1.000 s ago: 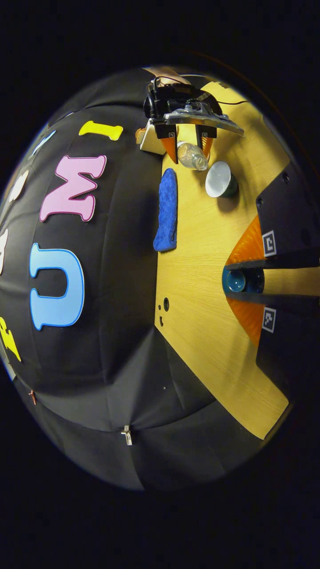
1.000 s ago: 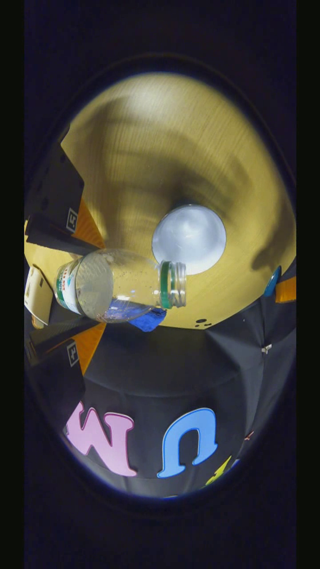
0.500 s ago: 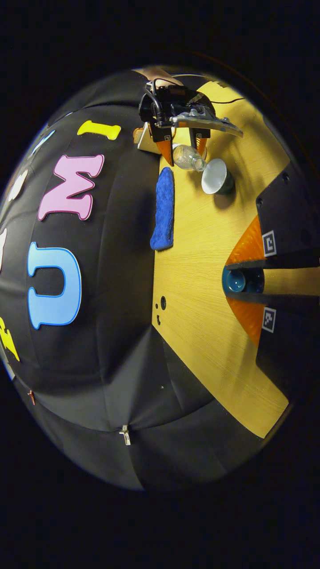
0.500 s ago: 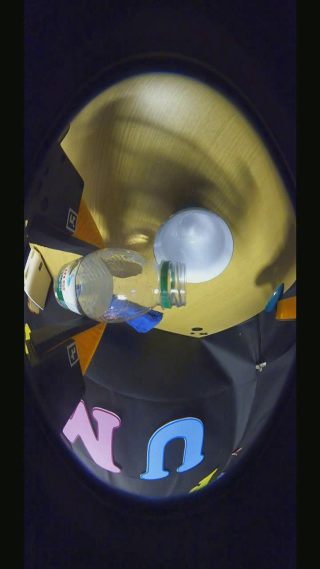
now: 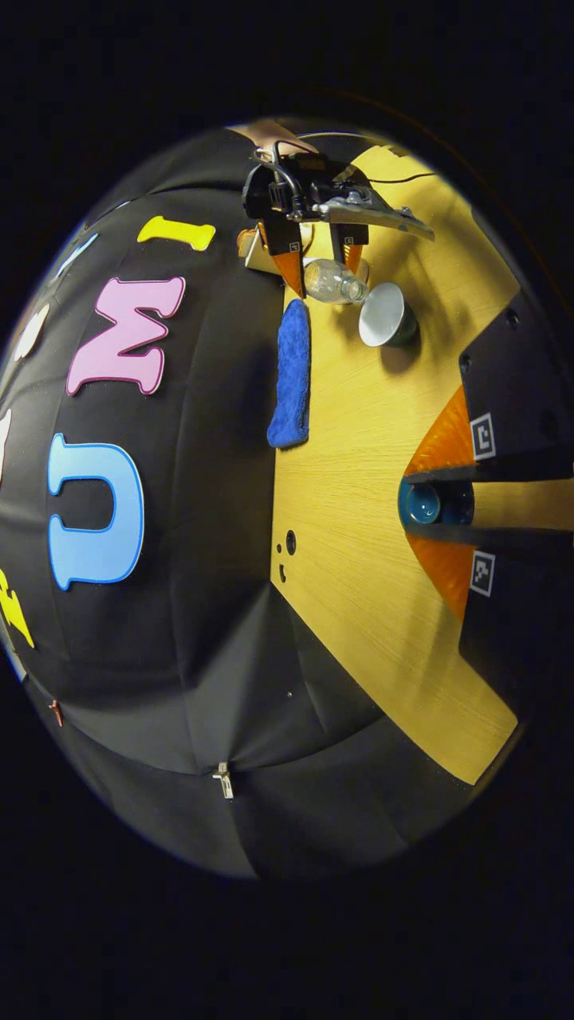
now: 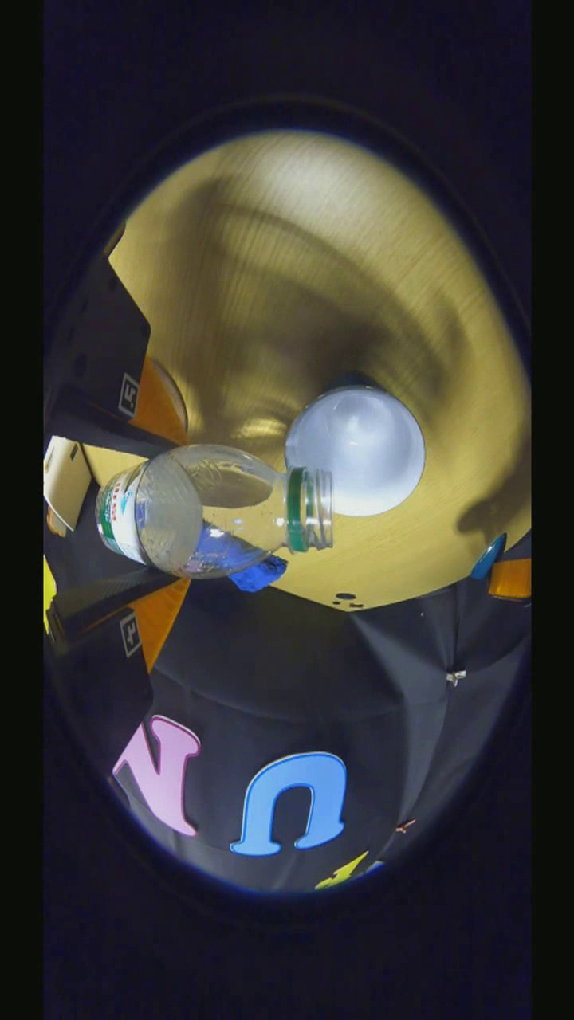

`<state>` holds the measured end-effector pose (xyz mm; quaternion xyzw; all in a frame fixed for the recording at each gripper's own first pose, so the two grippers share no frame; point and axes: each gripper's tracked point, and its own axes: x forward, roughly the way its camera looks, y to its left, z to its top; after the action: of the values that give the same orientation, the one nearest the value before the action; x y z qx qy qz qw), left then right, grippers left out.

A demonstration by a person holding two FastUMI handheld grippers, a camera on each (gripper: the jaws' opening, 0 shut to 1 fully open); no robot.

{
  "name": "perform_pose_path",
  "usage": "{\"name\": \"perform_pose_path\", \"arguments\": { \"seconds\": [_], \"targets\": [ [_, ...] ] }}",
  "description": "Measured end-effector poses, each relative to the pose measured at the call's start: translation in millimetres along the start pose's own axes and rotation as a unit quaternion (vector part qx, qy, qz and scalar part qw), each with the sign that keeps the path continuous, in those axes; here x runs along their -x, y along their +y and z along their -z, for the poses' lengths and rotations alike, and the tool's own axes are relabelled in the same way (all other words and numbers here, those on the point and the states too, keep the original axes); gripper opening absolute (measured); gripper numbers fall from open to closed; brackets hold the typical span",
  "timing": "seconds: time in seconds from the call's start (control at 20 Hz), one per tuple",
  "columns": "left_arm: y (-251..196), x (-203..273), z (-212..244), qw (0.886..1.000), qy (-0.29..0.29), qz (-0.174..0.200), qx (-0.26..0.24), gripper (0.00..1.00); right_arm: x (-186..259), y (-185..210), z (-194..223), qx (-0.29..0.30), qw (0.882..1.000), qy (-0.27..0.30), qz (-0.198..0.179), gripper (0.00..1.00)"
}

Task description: Open the teacup lid with one hand, grasp the water bottle and pour water into the teacup with the other hand; after pouring, place the water bottle on the coaster and then close the teacup lid.

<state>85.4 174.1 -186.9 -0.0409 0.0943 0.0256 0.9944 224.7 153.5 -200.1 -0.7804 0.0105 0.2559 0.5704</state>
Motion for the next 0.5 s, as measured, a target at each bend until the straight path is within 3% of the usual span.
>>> {"name": "perform_pose_path", "arguments": {
  "seconds": [0.05, 0.25, 0.3, 0.35, 0.4, 0.45, 0.5],
  "targets": [
    [-0.1, 0.3, 0.6, 1.000, 0.000, 0.000, 0.001, 0.24, 0.3, 0.1, 0.1, 0.000, 1.000, 0.002, 0.000, 0.72],
    [-2.3, 0.7, 1.0, 1.000, 0.001, 0.003, 0.002, 0.27, -0.8, -4.2, 0.8, 0.013, 1.000, 0.001, 0.005, 0.72],
    [-2.9, 1.0, 0.9, 1.000, 0.001, 0.003, 0.002, 0.27, -1.3, -4.9, 1.0, 0.015, 1.000, 0.000, 0.005, 0.77],
    [-2.8, 2.0, 1.1, 1.000, 0.001, 0.003, 0.002, 0.27, -1.4, -5.3, 1.1, 0.017, 1.000, -0.001, 0.005, 0.72],
    [-3.2, 2.2, 1.2, 1.000, 0.001, 0.003, 0.001, 0.23, -1.8, -6.3, 1.2, 0.021, 1.000, -0.002, 0.006, 0.72],
    [-2.4, 1.6, 1.9, 1.000, 0.001, 0.003, 0.001, 0.27, -2.3, -7.7, 1.0, 0.025, 1.000, -0.002, 0.007, 0.72],
    [-2.0, 2.2, 1.6, 1.000, 0.001, 0.002, 0.001, 0.24, -2.8, -8.8, 1.7, 0.029, 1.000, -0.002, 0.007, 0.72]
  ]
}}
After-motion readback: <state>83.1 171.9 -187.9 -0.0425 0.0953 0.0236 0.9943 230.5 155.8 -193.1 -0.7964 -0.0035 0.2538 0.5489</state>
